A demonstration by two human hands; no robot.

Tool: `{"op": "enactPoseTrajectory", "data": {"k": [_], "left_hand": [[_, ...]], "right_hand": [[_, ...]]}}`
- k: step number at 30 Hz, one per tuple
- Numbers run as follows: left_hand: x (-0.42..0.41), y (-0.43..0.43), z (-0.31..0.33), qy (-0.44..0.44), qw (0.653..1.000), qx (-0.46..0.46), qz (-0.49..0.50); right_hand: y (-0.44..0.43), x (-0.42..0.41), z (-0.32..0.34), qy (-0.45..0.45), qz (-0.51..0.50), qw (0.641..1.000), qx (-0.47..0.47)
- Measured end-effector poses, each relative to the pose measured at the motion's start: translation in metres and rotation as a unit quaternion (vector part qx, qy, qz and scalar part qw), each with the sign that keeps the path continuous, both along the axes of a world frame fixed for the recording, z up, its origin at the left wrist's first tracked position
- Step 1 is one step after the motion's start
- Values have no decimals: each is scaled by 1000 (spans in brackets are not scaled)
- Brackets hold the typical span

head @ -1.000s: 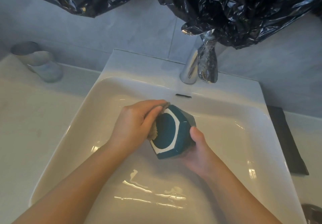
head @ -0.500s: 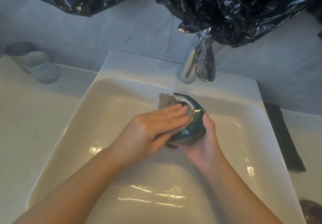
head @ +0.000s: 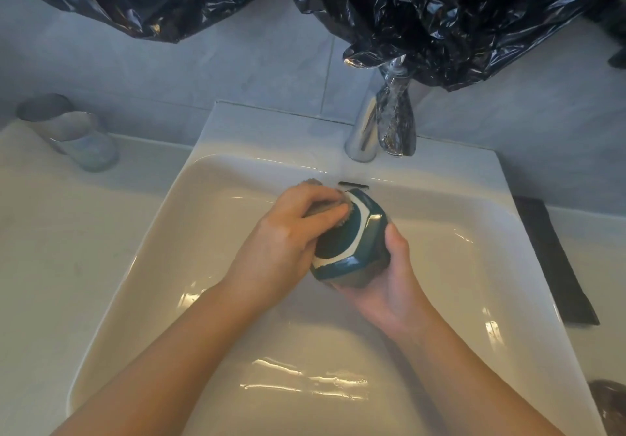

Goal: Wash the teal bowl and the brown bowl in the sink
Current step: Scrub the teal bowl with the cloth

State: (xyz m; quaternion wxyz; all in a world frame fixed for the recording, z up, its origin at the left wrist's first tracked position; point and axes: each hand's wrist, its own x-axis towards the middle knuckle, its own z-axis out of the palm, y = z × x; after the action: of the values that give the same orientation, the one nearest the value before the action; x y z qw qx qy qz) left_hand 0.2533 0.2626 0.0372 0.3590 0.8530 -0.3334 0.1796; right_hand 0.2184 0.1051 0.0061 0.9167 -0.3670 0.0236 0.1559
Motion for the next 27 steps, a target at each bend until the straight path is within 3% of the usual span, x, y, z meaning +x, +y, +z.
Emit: {"op": "enactPoseTrajectory", "data": {"k": [7, 10, 14, 19, 24, 27], "left_hand": [[-1, 3, 3, -32, 991, 36, -128], [9, 9, 3, -52, 993, 60, -93], [14, 5, 9, -45, 998, 48, -22], [-10, -8, 17, -21, 999, -3, -42], [-6, 16, 16, -57, 990, 82, -101], [2, 23, 30, -54, 994, 82, -40]], "right_hand": [[-16, 5, 6, -7, -32, 998, 51], [-19, 5, 7, -27, -7, 998, 64], [-8, 1, 2, -17, 17, 1000, 0], [-3, 3, 7, 9, -14, 1000, -1], [-15, 4, 15, 4, -5, 999, 38], [-9, 0, 19, -25, 41, 999, -7]]}}
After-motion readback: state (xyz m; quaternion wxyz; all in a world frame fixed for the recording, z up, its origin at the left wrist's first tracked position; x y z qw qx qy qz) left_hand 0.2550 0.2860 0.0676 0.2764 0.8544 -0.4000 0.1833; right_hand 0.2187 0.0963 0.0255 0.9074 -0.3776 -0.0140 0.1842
